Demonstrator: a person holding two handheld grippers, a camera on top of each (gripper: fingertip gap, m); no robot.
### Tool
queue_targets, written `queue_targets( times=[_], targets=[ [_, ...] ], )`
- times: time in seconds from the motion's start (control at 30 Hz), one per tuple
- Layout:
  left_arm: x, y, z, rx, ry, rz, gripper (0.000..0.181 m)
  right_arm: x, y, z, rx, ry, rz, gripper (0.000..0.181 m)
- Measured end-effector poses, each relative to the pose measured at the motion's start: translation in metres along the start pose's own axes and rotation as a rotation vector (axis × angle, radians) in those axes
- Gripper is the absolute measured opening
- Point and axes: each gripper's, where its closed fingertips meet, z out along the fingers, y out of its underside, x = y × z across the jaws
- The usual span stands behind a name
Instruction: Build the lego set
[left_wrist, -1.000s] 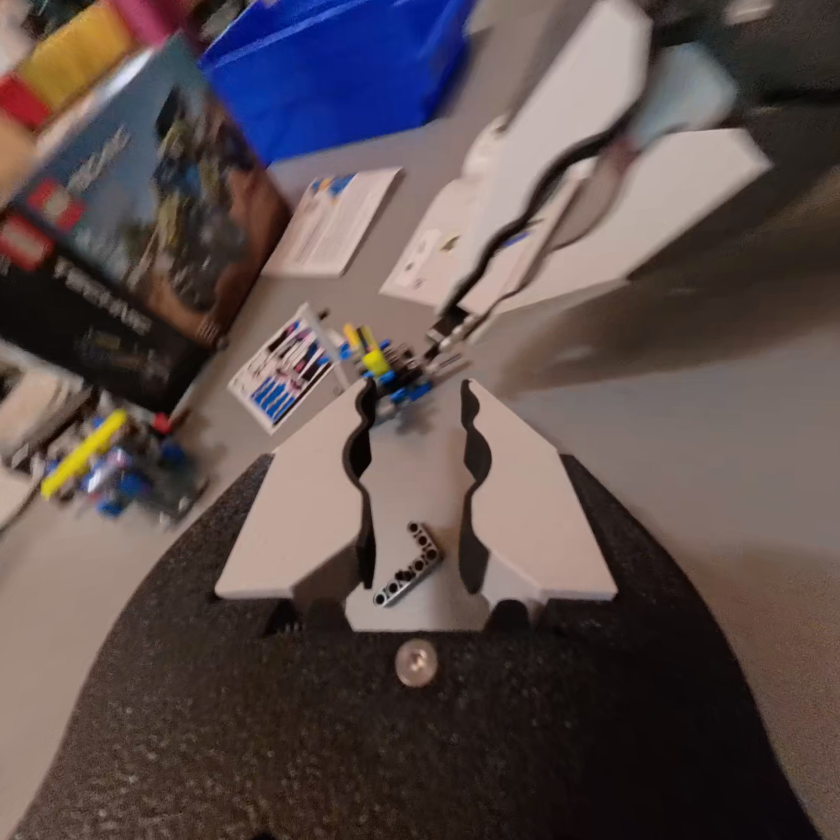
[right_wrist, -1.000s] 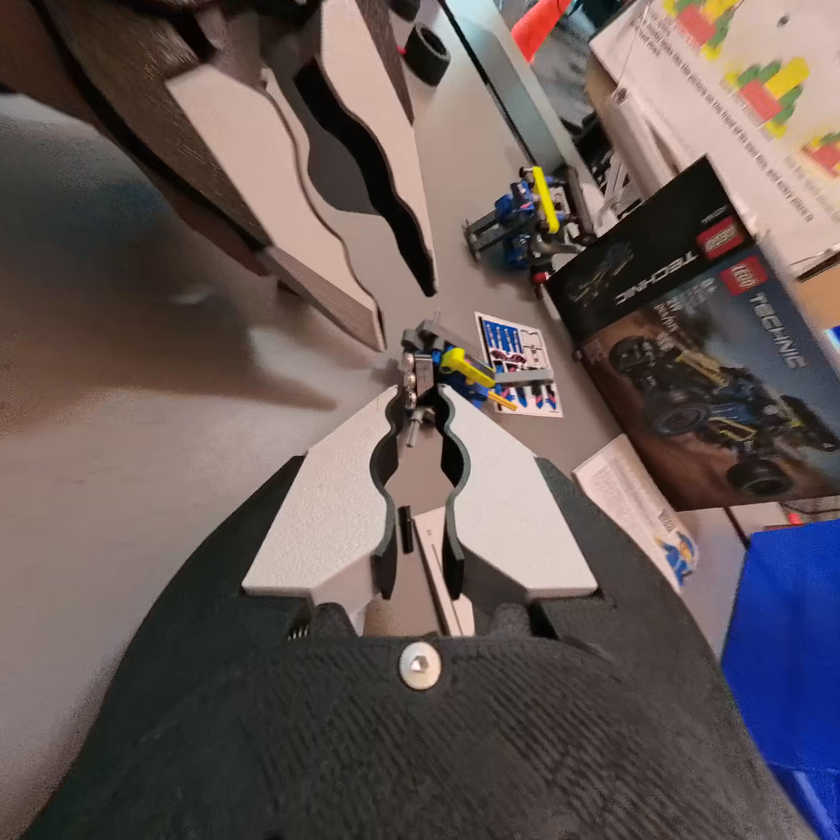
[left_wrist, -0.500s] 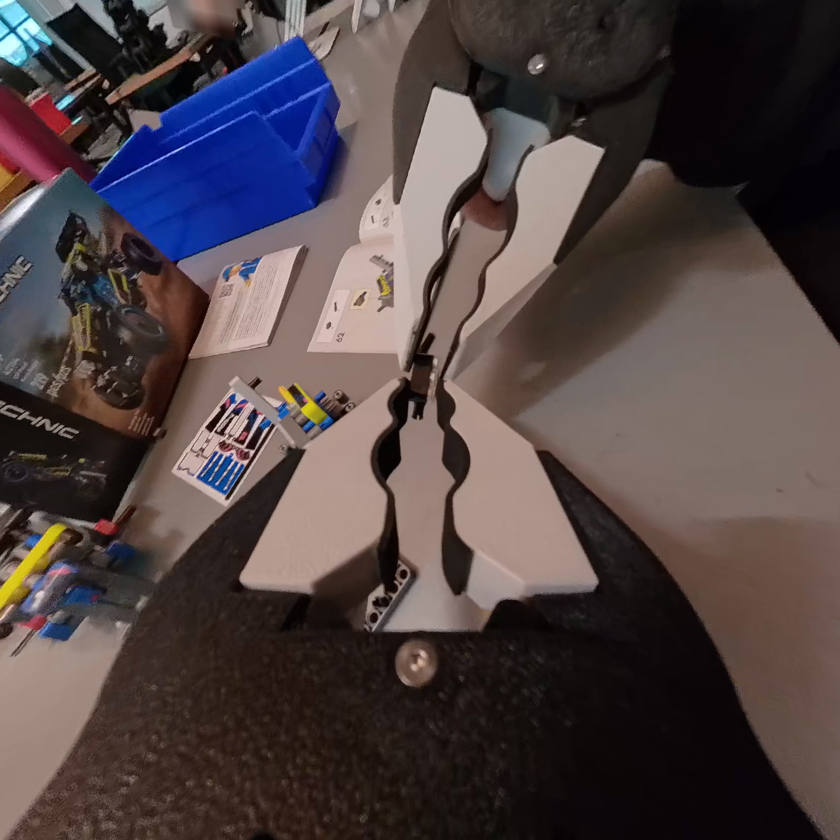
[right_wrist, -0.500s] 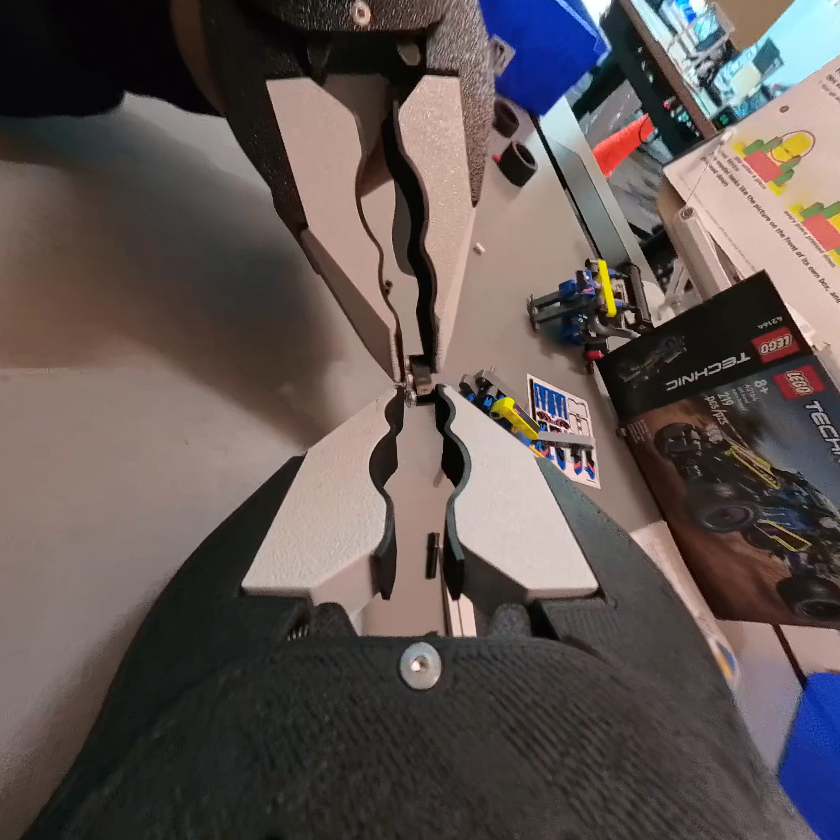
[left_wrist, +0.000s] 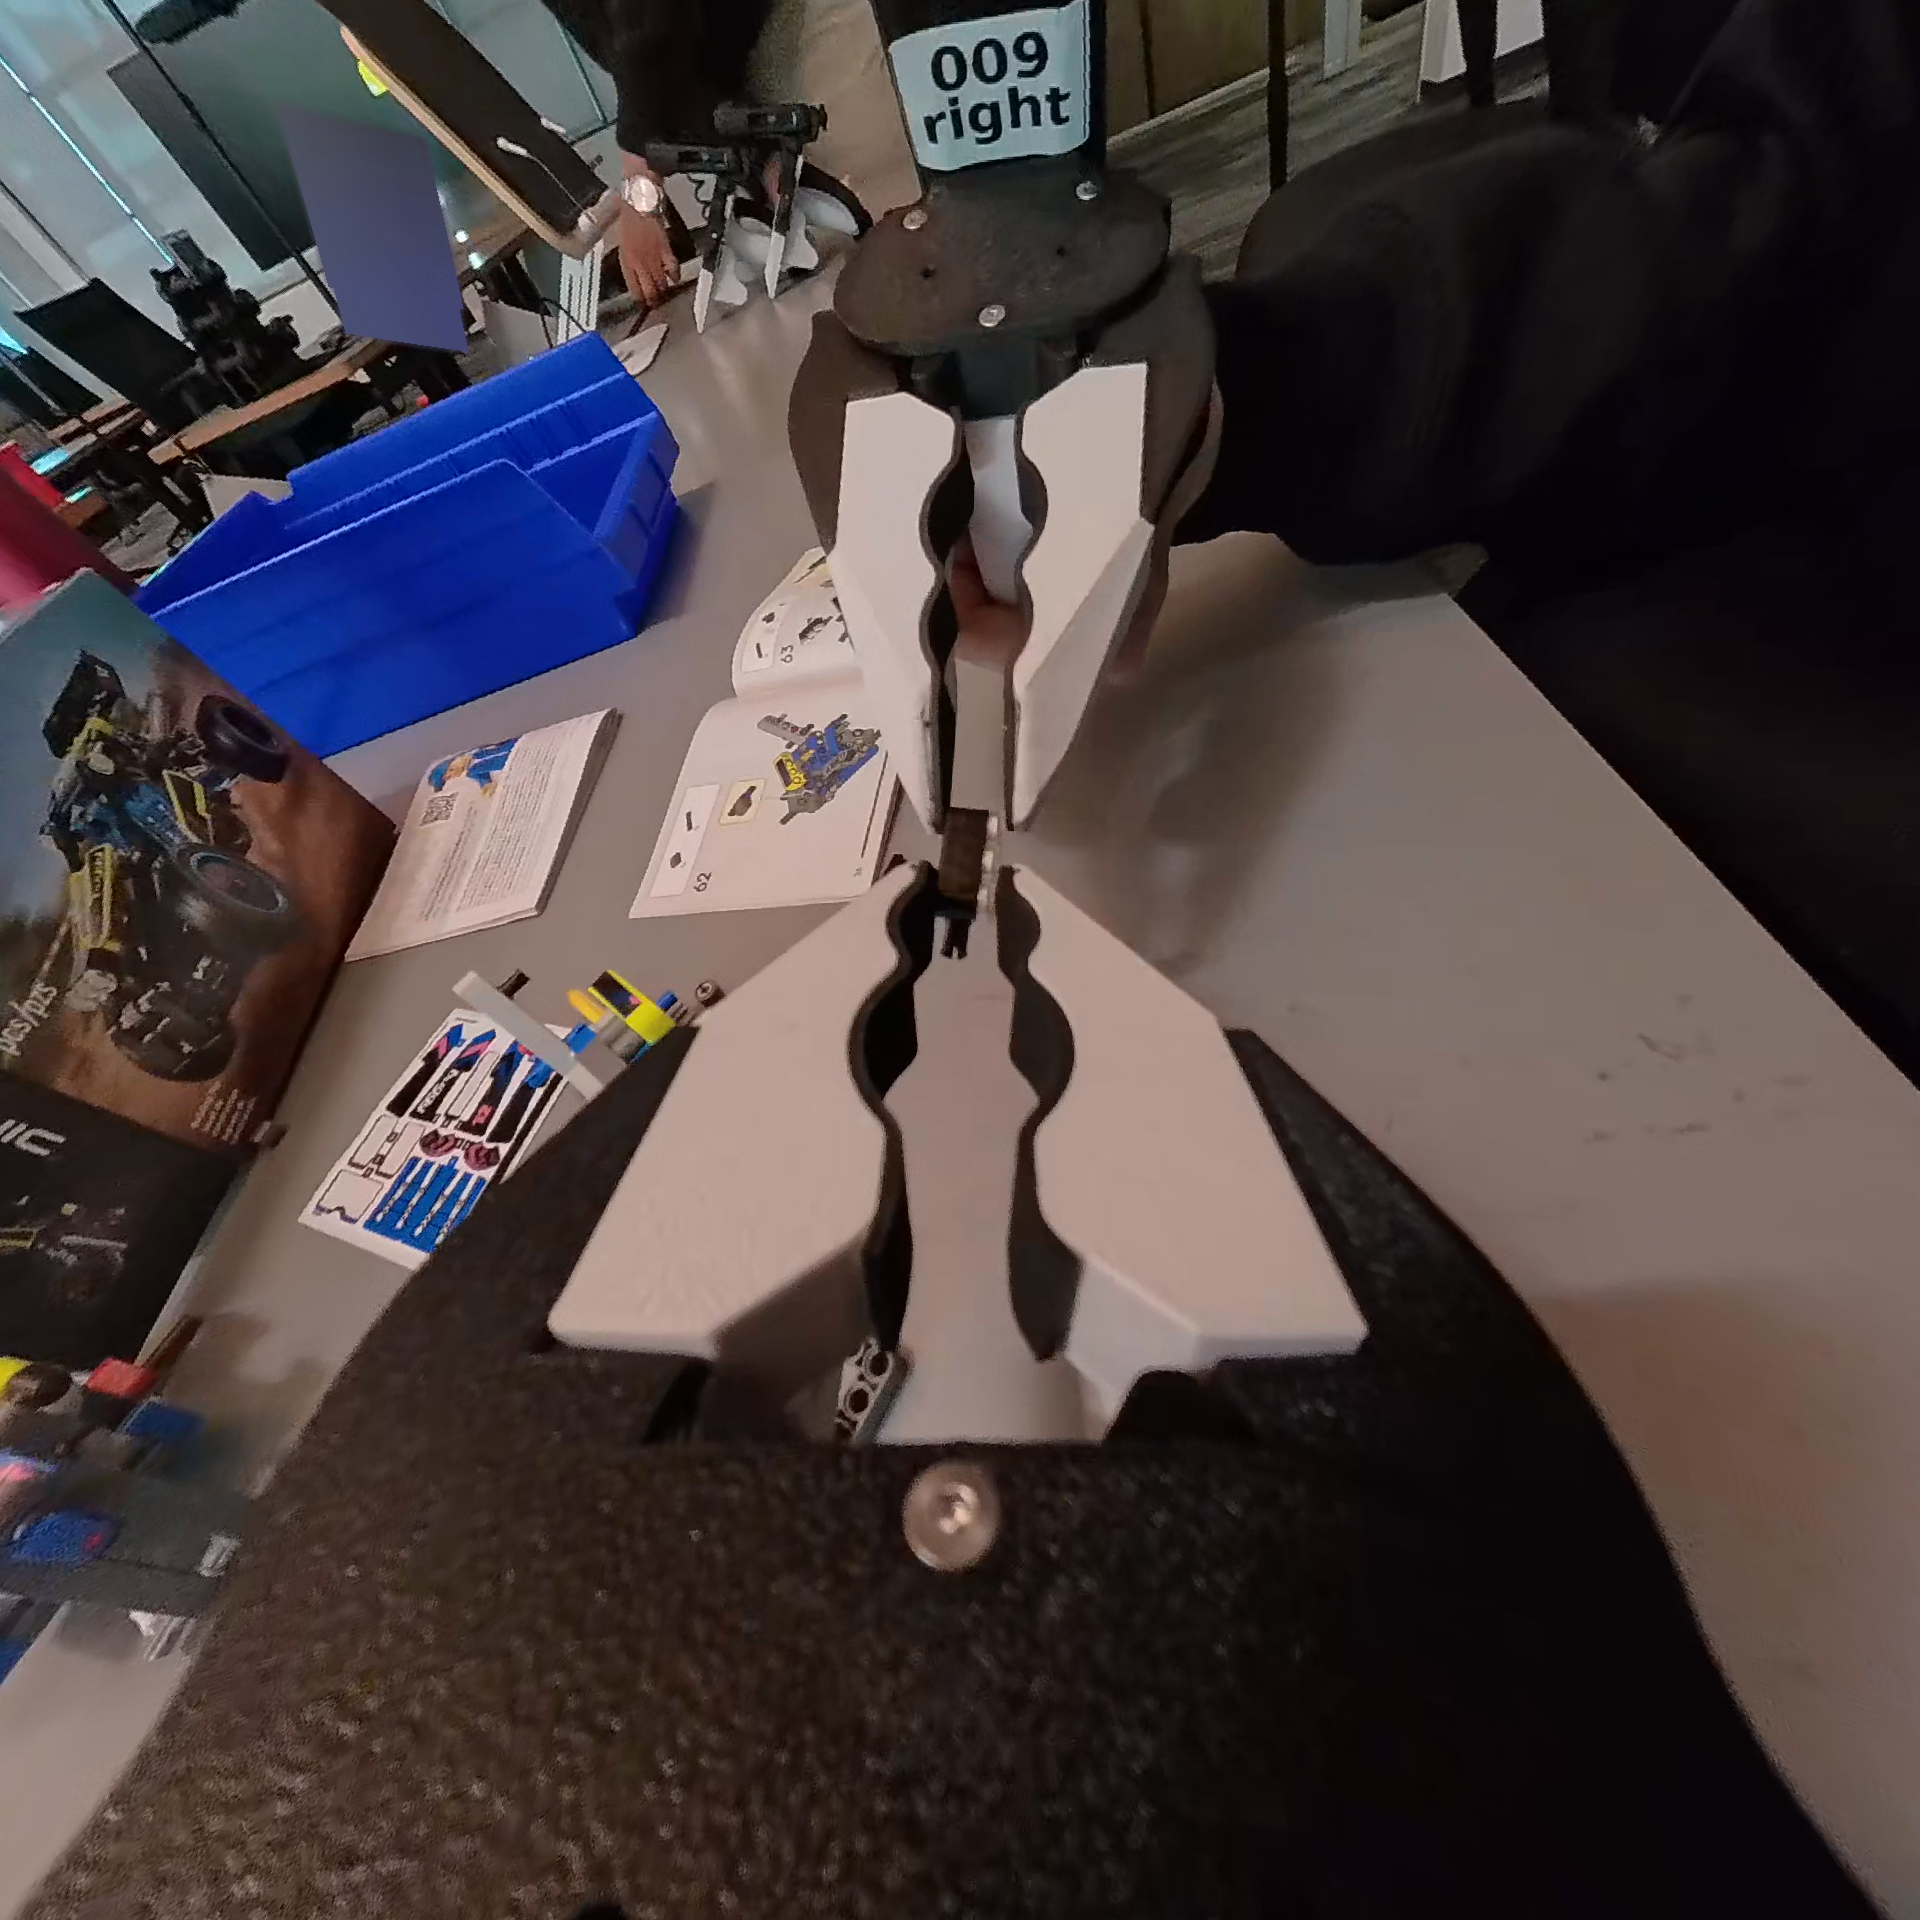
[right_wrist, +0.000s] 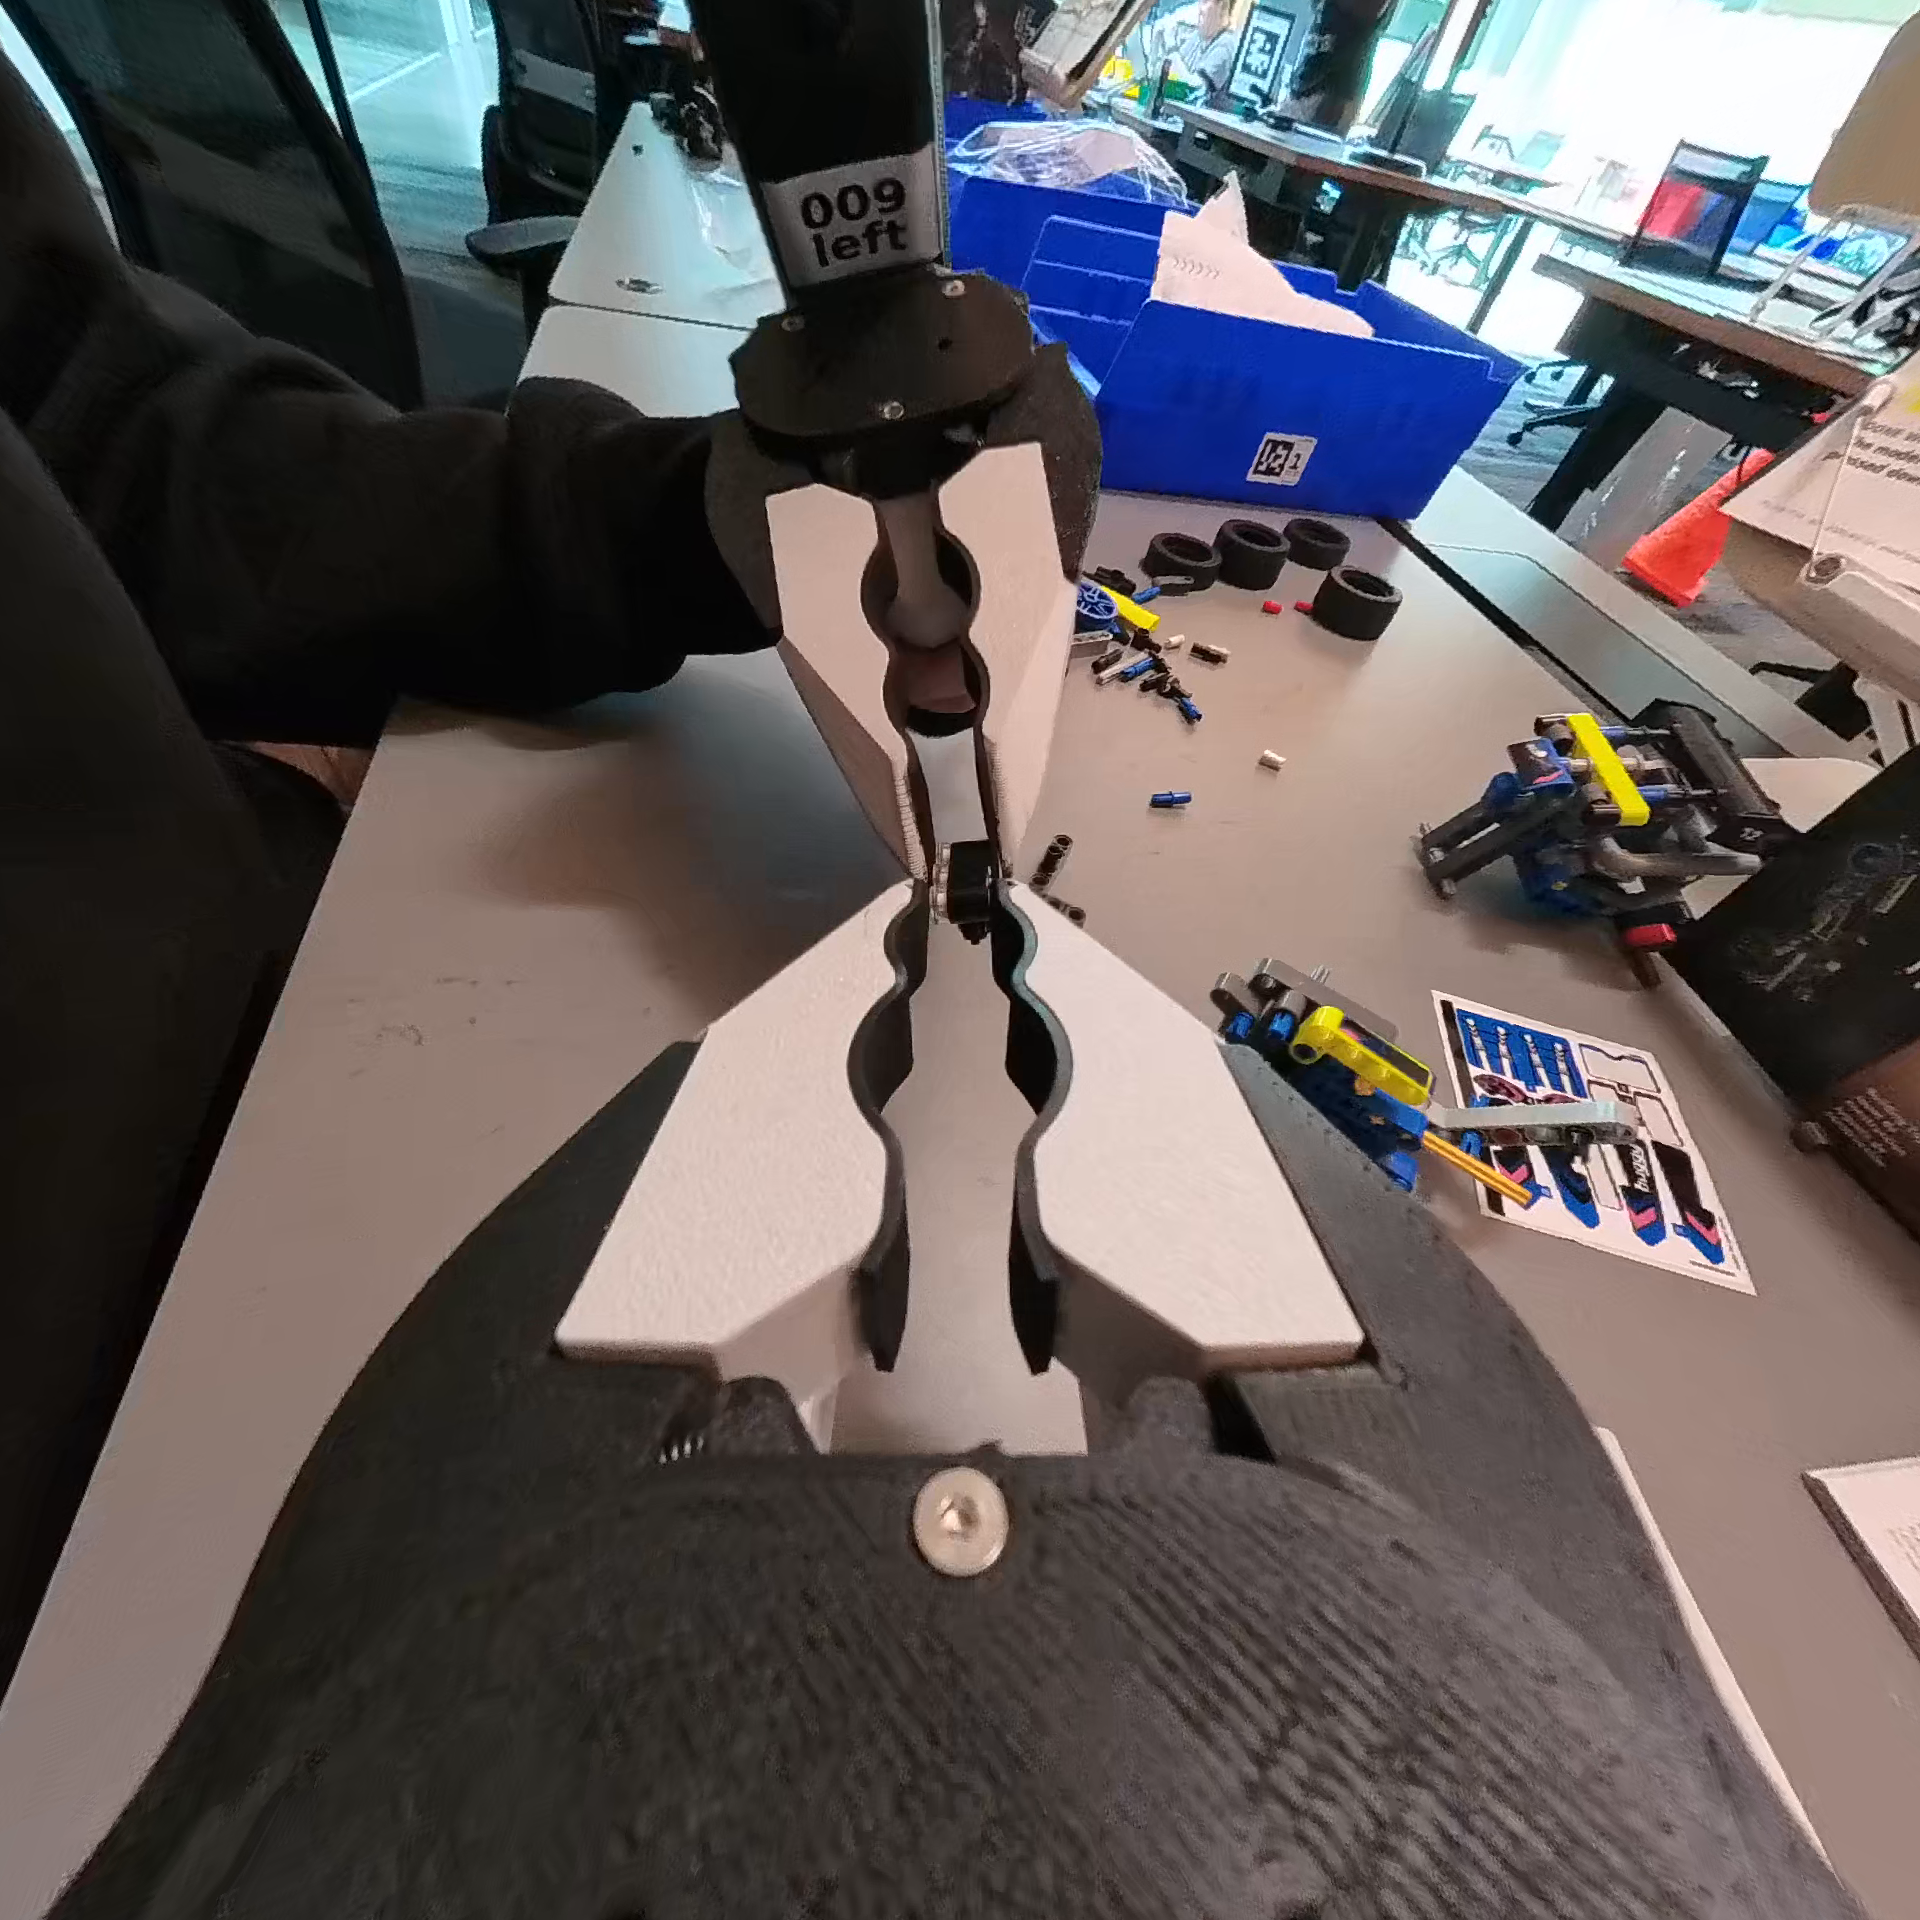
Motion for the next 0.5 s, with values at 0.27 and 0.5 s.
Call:
queue_targets(
  times=[0.27, 0.5],
  targets=[
    [0.0021, -0.0029, -0.0006, 0.021, 0.014, -0.007, 0.009, -0.0019, 0.0045, 0.0003, -0.020, 0.002, -0.040, 0.010],
    [0.0003, 0.0004, 0.0004, 0.006, 0.008, -0.018, 0.009, -0.0011, 0.0056, 0.0031, -0.005, 0.014, -0.032, 0.010]
  ],
)
